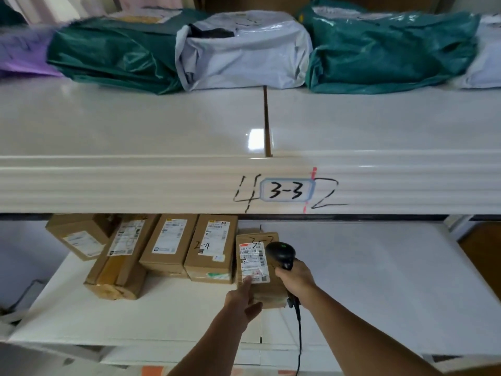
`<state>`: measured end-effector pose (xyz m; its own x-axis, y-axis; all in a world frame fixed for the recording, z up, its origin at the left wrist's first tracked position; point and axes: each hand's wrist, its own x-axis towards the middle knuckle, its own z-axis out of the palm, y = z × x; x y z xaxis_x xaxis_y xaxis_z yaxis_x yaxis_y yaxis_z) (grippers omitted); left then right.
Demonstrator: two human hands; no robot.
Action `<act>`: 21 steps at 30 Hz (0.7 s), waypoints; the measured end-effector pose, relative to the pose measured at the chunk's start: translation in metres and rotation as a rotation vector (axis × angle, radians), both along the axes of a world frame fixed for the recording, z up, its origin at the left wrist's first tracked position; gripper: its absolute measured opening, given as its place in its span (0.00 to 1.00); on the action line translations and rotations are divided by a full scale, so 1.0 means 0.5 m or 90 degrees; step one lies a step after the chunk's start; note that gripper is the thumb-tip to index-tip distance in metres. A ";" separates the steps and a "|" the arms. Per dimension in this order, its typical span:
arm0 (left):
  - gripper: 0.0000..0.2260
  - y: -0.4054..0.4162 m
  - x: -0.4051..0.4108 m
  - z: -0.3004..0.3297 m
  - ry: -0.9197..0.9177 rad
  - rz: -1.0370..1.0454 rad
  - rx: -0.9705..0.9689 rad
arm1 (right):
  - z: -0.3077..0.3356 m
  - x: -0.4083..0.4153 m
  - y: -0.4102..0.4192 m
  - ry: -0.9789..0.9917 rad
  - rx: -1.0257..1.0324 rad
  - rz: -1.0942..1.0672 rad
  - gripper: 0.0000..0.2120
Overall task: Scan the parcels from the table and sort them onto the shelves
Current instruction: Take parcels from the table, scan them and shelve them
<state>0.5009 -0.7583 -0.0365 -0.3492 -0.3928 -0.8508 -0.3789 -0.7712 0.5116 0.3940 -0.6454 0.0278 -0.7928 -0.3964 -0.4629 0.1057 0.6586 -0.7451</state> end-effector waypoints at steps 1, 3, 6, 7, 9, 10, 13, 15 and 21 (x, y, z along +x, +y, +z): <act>0.23 -0.005 -0.007 -0.001 0.012 0.010 0.003 | 0.002 -0.006 -0.007 0.001 -0.003 0.006 0.06; 0.23 -0.013 -0.024 0.001 0.021 0.005 0.003 | 0.005 -0.018 -0.022 0.004 -0.009 0.019 0.05; 0.22 -0.023 -0.053 -0.002 0.025 -0.027 0.006 | 0.006 -0.035 -0.045 0.005 -0.023 0.036 0.01; 0.22 -0.027 -0.062 0.003 0.027 -0.026 0.005 | 0.003 -0.040 -0.052 0.006 -0.024 0.039 0.01; 0.22 -0.041 -0.080 0.004 0.030 -0.021 -0.003 | 0.003 -0.050 -0.066 0.011 -0.025 0.048 0.02; 0.23 -0.049 -0.089 0.004 0.030 -0.018 -0.009 | 0.003 -0.054 -0.072 0.015 -0.026 0.057 0.03; 0.23 -0.072 -0.112 0.003 0.038 -0.005 -0.015 | 0.006 -0.067 -0.084 0.026 -0.031 0.082 0.04; 0.24 -0.089 -0.128 0.003 0.035 -0.002 -0.023 | 0.009 -0.072 -0.087 0.028 -0.031 0.087 0.02; 0.24 -0.105 -0.135 0.028 0.021 -0.029 -0.067 | 0.029 -0.080 -0.072 0.028 -0.056 0.079 0.03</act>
<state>0.4335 -0.8110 -0.0226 -0.3962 -0.4629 -0.7930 -0.3933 -0.6948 0.6021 0.3537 -0.6815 0.0425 -0.7537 -0.5302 -0.3883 -0.0058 0.5962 -0.8028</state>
